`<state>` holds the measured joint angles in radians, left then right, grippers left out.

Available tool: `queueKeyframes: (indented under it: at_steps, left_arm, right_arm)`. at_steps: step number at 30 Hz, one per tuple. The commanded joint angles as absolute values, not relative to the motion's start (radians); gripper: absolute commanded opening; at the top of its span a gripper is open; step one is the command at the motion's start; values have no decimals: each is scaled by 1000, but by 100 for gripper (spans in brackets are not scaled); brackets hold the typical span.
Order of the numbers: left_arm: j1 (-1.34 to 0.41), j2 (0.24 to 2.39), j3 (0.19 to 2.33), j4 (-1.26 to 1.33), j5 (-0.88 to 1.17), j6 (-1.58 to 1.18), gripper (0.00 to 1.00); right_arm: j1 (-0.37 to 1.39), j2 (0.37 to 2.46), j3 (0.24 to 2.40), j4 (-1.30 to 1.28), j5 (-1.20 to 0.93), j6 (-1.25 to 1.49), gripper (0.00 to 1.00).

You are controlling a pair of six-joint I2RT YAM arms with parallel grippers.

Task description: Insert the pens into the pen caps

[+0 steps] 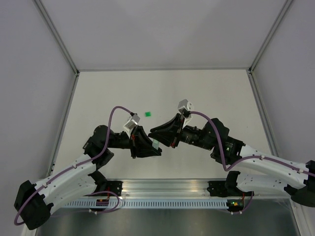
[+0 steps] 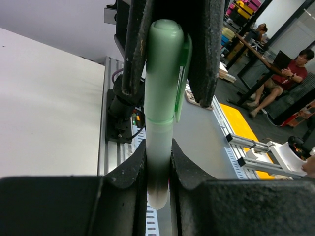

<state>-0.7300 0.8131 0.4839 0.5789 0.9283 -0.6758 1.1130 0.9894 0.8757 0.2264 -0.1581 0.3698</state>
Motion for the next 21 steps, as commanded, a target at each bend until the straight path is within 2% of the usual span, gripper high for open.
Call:
queueKeyframes:
  at_steps: [1, 11, 17, 21]
  left_arm:
    - [-718, 815, 574, 805, 851, -827, 2]
    - [-716, 827, 721, 637, 767, -798, 2]
    - [-713, 784, 814, 425, 654, -678, 2]
    - [-658, 781, 850, 382, 635, -683, 2]
  right_arm:
    - [1126, 1028, 798, 41, -290, 317, 0]
    - [1124, 1051, 724, 64, -330, 351, 0]
    - [1126, 1080, 683, 98, -377, 422, 0]
    - [1124, 1075, 675, 87, -405, 446, 0]
